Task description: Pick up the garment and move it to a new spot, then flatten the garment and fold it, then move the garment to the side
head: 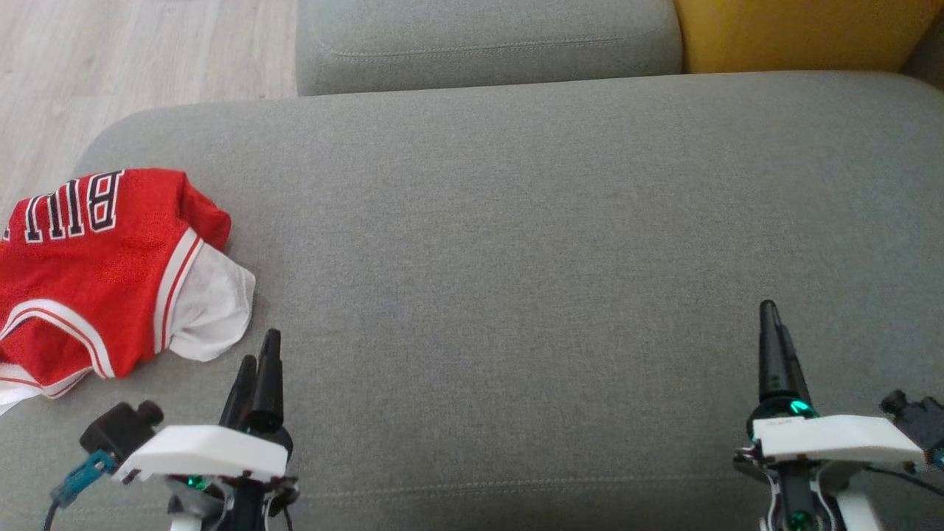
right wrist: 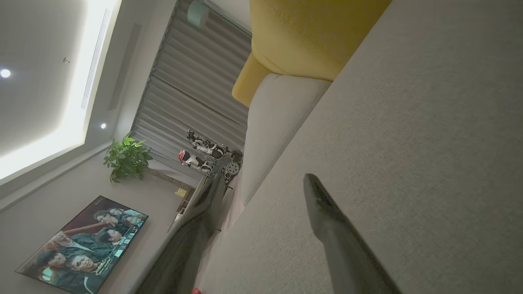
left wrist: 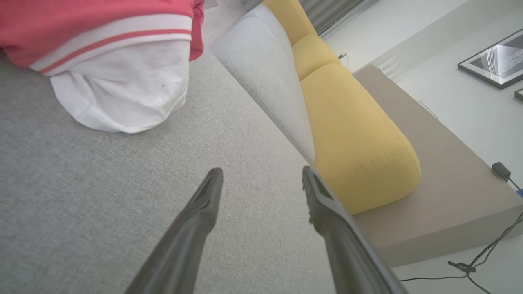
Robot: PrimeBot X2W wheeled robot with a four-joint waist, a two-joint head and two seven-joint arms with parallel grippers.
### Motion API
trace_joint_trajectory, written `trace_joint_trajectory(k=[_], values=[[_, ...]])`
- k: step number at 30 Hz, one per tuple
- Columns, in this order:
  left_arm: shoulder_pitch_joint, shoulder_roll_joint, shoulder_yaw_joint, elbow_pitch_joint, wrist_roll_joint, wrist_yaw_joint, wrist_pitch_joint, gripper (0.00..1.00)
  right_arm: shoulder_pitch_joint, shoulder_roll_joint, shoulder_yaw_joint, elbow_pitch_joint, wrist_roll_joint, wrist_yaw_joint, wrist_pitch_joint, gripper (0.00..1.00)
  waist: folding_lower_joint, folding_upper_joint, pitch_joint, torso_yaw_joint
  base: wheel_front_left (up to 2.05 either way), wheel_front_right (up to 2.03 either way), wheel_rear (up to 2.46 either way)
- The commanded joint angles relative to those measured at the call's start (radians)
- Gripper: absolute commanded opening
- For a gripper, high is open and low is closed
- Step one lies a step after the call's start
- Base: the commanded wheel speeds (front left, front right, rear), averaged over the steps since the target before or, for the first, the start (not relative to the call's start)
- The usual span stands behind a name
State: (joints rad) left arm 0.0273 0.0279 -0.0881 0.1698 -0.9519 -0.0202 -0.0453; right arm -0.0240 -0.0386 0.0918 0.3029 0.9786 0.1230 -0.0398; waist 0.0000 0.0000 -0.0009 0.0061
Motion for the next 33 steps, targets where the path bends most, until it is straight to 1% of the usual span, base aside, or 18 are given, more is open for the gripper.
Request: trace_joint_trajectory(k=[1,14,15,33], values=[[-0.053,0.012,0.004,-0.046,0.039,0.009,-0.011,1.00,-0.048,-0.008,0.026,-0.043,-0.045,0.003,-0.017,1.00,0.0000,0.0000,0.000,0.001,0.00,0.00,0.00],[-0.064,0.019,-0.038,-0.099,0.227,0.050,-0.052,1.00,-0.068,-0.009,0.091,-0.063,-0.216,0.004,-0.058,1.00,0.0000,0.0000,0.010,-0.006,0.00,0.00,0.00],[-0.064,0.019,-0.038,-0.099,0.227,0.050,-0.052,1.00,-0.068,-0.009,0.091,-0.063,-0.216,0.004,-0.058,1.00,0.0000,0.0000,0.010,-0.006,0.00,0.00,0.00],[-0.070,0.040,-0.111,-0.159,0.456,0.107,-0.105,1.00,-0.083,-0.010,0.187,-0.082,-0.429,0.005,-0.110,1.00,0.0000,0.0000,0.003,-0.006,0.00,0.00,0.00]])
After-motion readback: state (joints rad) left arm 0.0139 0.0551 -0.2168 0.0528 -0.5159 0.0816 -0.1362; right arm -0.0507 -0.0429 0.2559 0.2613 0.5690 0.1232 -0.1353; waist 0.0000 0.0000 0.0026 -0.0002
